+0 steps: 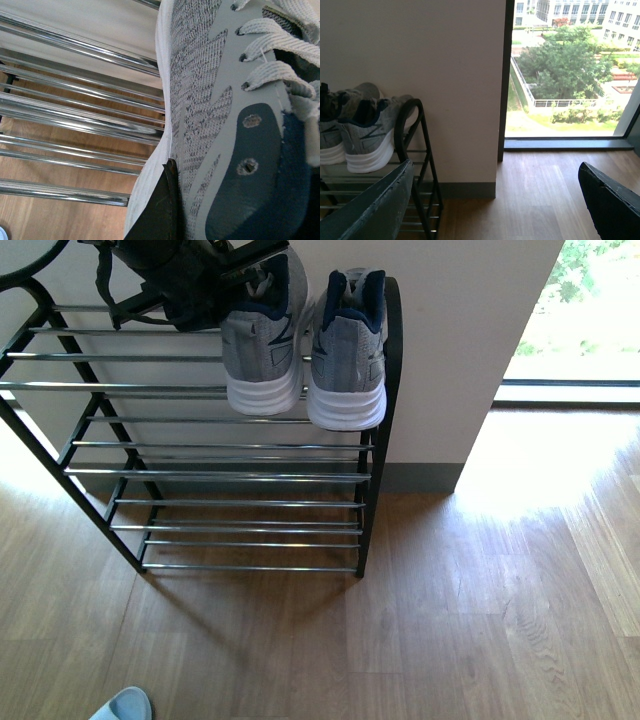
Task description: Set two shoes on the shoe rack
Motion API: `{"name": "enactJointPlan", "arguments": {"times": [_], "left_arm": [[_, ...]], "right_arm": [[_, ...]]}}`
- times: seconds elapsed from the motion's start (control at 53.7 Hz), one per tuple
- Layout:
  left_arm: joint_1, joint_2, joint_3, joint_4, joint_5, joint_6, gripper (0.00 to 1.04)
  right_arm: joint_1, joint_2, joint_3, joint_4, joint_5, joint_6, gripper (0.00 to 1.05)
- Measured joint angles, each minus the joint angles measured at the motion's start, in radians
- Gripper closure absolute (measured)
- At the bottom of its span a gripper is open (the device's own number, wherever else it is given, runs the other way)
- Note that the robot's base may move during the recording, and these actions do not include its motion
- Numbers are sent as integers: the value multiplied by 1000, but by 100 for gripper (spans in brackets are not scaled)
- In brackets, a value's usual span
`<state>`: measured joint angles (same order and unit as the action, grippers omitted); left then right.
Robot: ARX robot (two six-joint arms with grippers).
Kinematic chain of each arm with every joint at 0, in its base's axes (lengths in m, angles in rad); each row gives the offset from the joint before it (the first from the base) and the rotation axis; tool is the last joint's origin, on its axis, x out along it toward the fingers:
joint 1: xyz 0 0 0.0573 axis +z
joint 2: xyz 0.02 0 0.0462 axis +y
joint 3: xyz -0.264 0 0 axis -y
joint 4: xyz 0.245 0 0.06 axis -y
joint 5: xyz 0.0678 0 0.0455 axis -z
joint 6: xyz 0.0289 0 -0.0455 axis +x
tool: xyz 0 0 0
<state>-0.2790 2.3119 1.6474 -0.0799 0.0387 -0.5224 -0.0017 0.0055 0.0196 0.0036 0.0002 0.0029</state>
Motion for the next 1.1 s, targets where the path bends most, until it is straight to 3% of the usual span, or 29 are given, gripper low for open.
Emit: {"name": "enactJointPlan", "arguments": {"times": [0.186, 0.335, 0.614, 0.726, 0.949, 1.098], "left_arm": [[-1, 15, 31, -27, -1, 3, 102], [-6, -16, -17, 20, -24, 22, 68], [-9, -257, -241, 155, -99, 35, 29], [-9, -468, -441, 246, -190, 69, 8], [-10, -1012, -937, 289, -404, 163, 9], [-13, -1263, -1091, 227, -473, 183, 9]], "right_arm": [[0, 0, 0, 0, 0, 0, 9], [0, 0, 0, 0, 0, 0, 9], [0, 0, 0, 0, 0, 0, 9], [0, 0, 0, 0, 0, 0, 9], [0, 0, 0, 0, 0, 0, 9], [0, 0, 0, 0, 0, 0, 9]]}}
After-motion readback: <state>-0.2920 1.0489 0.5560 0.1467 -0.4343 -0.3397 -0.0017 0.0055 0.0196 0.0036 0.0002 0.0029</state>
